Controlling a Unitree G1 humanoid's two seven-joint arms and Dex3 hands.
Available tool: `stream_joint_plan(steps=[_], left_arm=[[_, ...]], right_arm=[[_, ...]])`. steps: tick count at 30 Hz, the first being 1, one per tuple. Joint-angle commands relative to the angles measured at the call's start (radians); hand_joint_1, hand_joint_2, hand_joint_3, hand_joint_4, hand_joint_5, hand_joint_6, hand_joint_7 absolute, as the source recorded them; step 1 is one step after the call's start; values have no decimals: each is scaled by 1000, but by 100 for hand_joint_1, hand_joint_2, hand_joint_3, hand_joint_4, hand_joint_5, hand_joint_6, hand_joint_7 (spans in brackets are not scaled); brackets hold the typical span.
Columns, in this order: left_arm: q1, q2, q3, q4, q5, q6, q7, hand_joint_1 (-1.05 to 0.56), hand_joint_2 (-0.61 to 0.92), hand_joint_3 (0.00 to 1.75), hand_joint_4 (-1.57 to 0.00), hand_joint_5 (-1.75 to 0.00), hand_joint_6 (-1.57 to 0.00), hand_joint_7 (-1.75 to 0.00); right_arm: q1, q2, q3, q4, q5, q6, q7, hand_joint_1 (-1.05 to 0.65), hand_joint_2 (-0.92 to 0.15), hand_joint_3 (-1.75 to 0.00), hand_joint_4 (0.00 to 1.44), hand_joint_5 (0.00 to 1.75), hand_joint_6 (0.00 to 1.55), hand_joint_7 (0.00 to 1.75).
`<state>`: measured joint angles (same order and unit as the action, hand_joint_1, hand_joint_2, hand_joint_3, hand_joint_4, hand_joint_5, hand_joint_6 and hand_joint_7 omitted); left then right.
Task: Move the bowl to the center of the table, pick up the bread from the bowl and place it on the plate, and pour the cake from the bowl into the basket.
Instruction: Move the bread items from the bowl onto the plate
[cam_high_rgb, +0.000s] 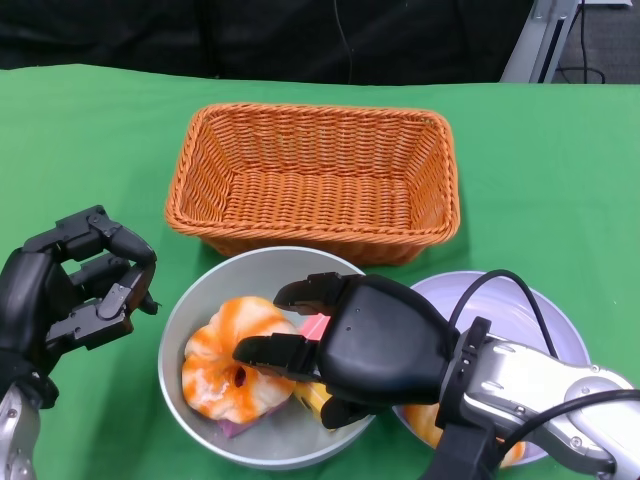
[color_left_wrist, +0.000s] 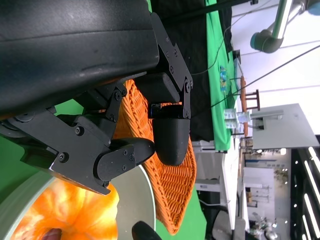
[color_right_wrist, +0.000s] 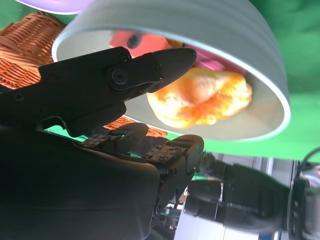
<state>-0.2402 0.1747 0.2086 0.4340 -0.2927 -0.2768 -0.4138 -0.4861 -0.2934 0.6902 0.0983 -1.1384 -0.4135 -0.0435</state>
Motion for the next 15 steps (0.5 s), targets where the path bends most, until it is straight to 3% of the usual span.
stream_joint_plan(steps=[1, 5, 9, 15], left_arm=[[-2, 20, 11, -12, -26, 21, -31, -14, 60, 92, -77, -160, -80, -125], [5, 16, 16, -39, -58, 63, -41, -12, 62, 88, -78, -163, -80, -125], [16, 10, 15, -81, -53, 93, -17, -13, 64, 82, -81, -162, -80, -125], [22, 2, 12, -112, -43, 113, 13, -14, 66, 80, -82, -159, -81, -125]], right_arm=[[-27, -2, 11, 22, -3, -7, 3, -83, -92, -5, 57, 2, 47, 1], [-39, -3, 27, 44, -20, -4, 18, -84, -92, -6, 58, 3, 49, 2], [-45, 3, 49, 82, -27, -5, 3, -86, -92, -7, 69, 7, 56, 4], [-51, 17, 69, 112, -30, -7, -25, -87, -92, -7, 71, 7, 53, 0]])
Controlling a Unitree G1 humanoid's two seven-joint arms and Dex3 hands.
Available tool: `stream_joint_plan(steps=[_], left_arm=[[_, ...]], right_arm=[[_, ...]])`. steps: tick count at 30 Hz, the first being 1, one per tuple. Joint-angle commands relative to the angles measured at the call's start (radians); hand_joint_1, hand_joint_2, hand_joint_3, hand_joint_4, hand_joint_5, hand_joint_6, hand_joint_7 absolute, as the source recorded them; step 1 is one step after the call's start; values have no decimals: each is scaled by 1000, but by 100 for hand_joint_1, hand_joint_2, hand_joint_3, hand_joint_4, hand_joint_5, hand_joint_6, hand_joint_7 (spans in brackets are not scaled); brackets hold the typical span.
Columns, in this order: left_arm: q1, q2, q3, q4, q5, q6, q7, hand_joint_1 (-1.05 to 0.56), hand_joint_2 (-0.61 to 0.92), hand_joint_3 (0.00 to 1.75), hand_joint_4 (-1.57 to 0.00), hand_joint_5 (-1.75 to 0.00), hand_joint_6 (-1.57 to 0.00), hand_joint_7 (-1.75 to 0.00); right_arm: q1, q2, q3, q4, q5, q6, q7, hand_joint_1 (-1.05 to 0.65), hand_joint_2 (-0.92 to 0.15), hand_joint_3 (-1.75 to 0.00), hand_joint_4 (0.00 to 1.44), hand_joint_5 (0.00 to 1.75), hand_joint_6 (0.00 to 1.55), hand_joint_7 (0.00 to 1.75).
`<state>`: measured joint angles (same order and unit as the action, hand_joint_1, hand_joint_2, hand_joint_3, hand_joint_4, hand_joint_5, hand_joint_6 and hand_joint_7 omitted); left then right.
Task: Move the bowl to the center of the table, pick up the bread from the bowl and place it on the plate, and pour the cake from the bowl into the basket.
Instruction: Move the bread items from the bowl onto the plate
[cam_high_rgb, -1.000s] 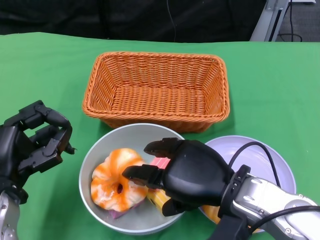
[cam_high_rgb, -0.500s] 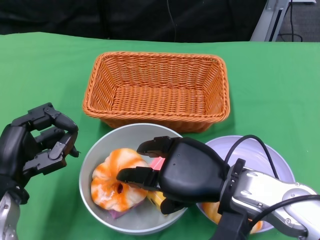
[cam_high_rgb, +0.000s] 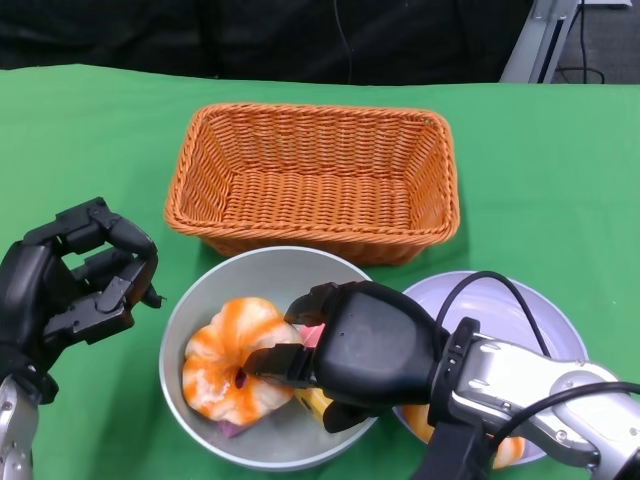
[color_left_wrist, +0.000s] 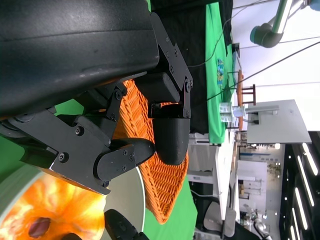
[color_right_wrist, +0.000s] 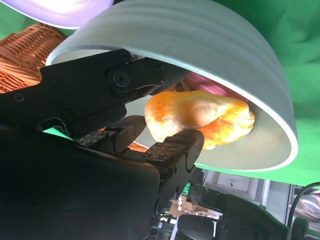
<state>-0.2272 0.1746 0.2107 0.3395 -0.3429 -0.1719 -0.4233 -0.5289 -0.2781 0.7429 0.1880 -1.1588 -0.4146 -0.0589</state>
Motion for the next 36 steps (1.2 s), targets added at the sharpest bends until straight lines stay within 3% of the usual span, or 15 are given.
stream_joint_plan(steps=[1, 8, 17, 18, 20, 22, 27, 29, 36], left_arm=[[7, 2, 10, -15, 8, 5, 25, -14, 66, 80, -82, -159, -81, -124], [2, -4, 15, -15, 1, 13, 40, -13, 66, 80, -81, -159, -81, -124], [3, -8, 8, -22, 14, 6, 49, -15, 64, 82, -80, -162, -82, -126], [3, -9, 8, -18, 14, 2, 46, -14, 64, 82, -79, -162, -81, -126], [2, -12, 8, -16, 14, 0, 45, -14, 64, 82, -79, -162, -80, -126], [2, -15, 7, -15, 14, 0, 45, -14, 65, 83, -78, -162, -80, -126], [1, -23, 7, -9, 16, -7, 46, -13, 63, 84, -79, -162, -80, -126], [0, -26, 7, -7, 12, -8, 41, -13, 63, 84, -80, -163, -81, -126], [-2, -27, 9, 7, 15, -25, 35, -14, 63, 83, -80, -163, -82, -124]], right_arm=[[-11, 4, 19, 25, -5, -7, -6, -87, -92, -7, 71, 7, 52, 0], [-22, 20, 28, 53, 13, 0, 10, -84, -92, -8, 72, 6, 56, 2], [-27, 55, 47, 111, 6, 25, 8, -75, -92, -11, 87, 14, 67, 4], [-29, 59, 50, 115, 4, 28, 10, -74, -92, -11, 83, 26, 70, 2], [-33, 70, 56, 126, 3, 35, 6, -72, -92, -11, 64, 71, 74, 1], [-42, 84, 67, 160, -2, 30, -40, -60, -92, -6, 66, 99, 80, 1], [-60, 117, 92, 237, -1, 36, -105, -43, -89, 0, 84, 124, 93, 3], [-68, 123, 102, 254, -7, 42, -114, -42, -88, 0, 84, 135, 97, 2], [-69, 144, 108, 293, 15, 61, -172, -44, -87, 0, 79, 149, 106, 2]])
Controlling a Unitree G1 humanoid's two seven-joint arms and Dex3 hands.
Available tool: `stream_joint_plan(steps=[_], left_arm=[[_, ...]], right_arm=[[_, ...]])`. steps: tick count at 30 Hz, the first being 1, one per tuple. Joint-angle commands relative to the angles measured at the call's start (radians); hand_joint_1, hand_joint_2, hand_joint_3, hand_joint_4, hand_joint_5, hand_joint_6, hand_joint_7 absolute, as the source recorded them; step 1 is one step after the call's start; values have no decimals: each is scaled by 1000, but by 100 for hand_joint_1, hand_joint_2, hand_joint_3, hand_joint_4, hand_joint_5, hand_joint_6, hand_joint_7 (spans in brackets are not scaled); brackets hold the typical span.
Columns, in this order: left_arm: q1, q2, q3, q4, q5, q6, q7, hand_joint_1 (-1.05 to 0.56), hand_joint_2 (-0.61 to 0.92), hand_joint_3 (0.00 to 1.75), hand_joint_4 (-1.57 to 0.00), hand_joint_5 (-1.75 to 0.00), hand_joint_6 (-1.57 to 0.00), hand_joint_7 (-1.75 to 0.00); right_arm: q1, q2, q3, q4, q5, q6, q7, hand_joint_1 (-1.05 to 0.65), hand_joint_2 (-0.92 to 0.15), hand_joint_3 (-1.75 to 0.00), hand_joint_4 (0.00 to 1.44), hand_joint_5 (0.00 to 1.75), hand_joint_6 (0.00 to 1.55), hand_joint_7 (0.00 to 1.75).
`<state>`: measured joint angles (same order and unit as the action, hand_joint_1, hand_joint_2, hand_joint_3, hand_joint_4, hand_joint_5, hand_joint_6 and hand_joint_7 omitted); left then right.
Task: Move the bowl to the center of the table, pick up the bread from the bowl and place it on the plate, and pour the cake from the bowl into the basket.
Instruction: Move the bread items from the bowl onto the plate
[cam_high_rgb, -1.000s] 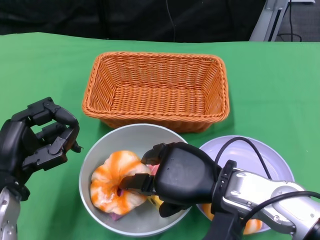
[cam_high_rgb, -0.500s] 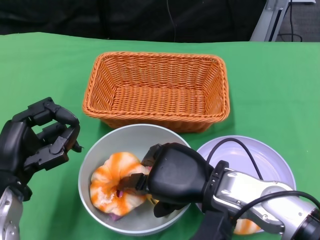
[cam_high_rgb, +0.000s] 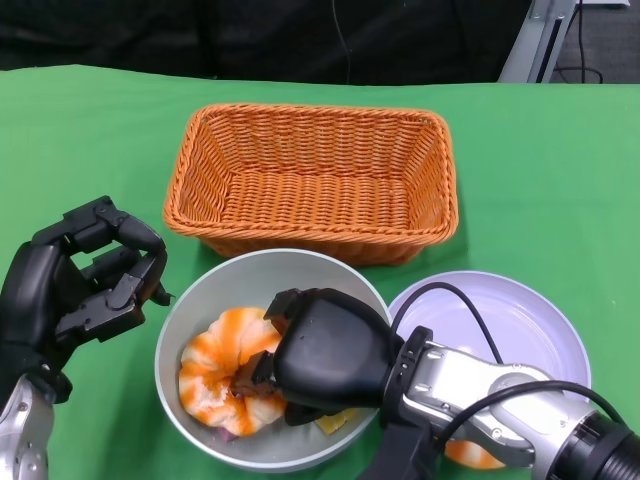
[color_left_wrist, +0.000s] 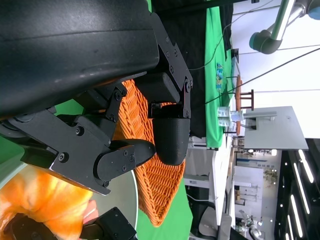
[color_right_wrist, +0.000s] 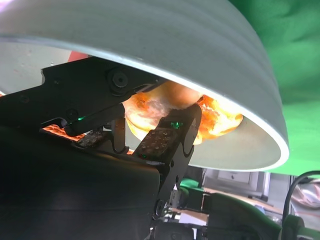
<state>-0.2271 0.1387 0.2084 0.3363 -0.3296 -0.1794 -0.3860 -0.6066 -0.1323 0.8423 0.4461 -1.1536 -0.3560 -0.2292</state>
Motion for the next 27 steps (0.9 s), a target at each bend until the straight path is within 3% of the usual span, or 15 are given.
stream_joint_plan(steps=[1, 7, 15, 17, 20, 24, 27], left_arm=[[-1, 9, 11, 10, 3, -18, -1, -14, 63, 83, -80, -163, -82, -124], [3, 10, 10, 11, 5, -29, -3, -13, 64, 83, -81, -163, -82, -124], [-1, 13, 10, 27, 10, -50, -7, -13, 64, 85, -81, -163, -81, -126], [-4, 13, 11, 34, 7, -55, -10, -15, 63, 84, -81, -162, -81, -125], [-10, 14, 15, 49, 4, -63, -10, -16, 63, 83, -82, -161, -81, -124], [-15, 17, 19, 60, 3, -66, -9, -15, 64, 82, -83, -159, -82, -122], [-17, 19, 21, 63, 0, -63, -11, -15, 64, 83, -82, -160, -82, -121]], right_arm=[[8, 2, 7, 42, 16, 2, -7, -45, -87, 0, 78, 150, 108, 2], [-8, 16, 13, 82, 23, 5, -19, -45, -88, -1, 69, 147, 108, 1], [-27, 10, -9, 102, 51, -17, -64, -43, -90, -1, 72, 138, 110, 1], [-29, -1, -18, 82, 70, -28, -40, -42, -92, -3, 75, 114, 108, 0], [-20, -20, -35, 54, 92, -58, -74, -43, -92, -2, 82, 95, 109, 0], [0, -43, -69, 0, 142, -99, -63, -42, -92, -5, 77, 114, 111, 1], [17, -60, -94, -46, 179, -124, -52, -43, -92, -7, 77, 119, 113, 2]])
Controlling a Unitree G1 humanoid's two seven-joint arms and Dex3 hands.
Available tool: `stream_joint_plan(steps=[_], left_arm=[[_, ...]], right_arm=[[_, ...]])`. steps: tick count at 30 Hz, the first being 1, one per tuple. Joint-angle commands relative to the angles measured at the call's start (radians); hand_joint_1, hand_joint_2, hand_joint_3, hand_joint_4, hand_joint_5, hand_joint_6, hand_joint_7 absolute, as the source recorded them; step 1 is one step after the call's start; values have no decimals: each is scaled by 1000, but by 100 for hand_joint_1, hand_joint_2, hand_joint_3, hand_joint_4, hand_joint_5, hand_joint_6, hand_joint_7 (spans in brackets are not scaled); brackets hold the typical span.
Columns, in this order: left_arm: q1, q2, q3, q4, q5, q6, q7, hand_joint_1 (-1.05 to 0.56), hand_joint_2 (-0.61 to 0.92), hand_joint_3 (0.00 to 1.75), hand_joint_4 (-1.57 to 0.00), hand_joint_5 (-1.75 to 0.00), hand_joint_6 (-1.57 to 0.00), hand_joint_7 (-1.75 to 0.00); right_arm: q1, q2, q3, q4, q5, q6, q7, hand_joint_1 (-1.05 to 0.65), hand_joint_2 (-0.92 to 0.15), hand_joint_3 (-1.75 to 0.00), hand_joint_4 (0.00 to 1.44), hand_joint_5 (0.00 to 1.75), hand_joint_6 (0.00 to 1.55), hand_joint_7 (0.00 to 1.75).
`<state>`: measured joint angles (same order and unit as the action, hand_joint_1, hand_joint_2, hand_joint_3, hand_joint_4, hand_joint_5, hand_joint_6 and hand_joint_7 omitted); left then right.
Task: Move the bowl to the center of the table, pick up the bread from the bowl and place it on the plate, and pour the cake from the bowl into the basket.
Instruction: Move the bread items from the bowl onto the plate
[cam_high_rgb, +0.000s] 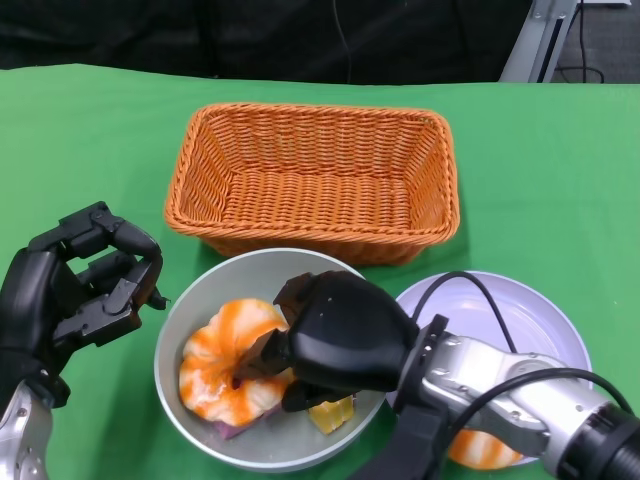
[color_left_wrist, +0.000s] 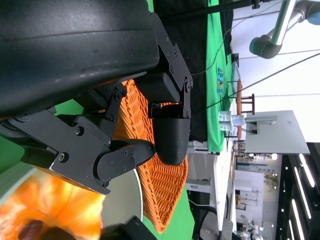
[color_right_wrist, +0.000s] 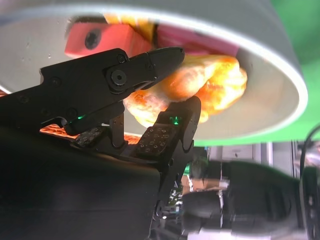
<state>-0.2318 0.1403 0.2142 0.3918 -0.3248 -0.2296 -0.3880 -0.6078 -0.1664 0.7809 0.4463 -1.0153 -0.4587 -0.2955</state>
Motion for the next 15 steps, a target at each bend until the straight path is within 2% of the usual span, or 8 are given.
stream_joint_plan(steps=[1, 4, 7, 15], left_arm=[[-12, 17, 17, 8, -7, -11, -10, -15, 64, 83, -82, -160, -82, -121], [-12, 15, 21, 7, -9, -5, -6, -14, 64, 82, -81, -160, -82, -121], [-13, 18, 23, 11, -6, -9, -12, -13, 65, 82, -80, -160, -81, -122], [-16, 25, 28, 36, 4, -34, -24, -12, 66, 81, -80, -160, -82, -121]], right_arm=[[26, -33, -44, -66, 55, -28, 23, -43, -92, -8, 78, 120, 114, 2], [48, -56, -80, -126, 110, -52, 69, -40, -92, -10, 74, 127, 116, 3], [69, -74, -111, -178, 147, -65, 110, -36, -89, -3, 70, 134, 118, 5], [149, -111, -192, -335, 248, -56, 245, -40, -82, 0, 69, 127, 116, 9]])
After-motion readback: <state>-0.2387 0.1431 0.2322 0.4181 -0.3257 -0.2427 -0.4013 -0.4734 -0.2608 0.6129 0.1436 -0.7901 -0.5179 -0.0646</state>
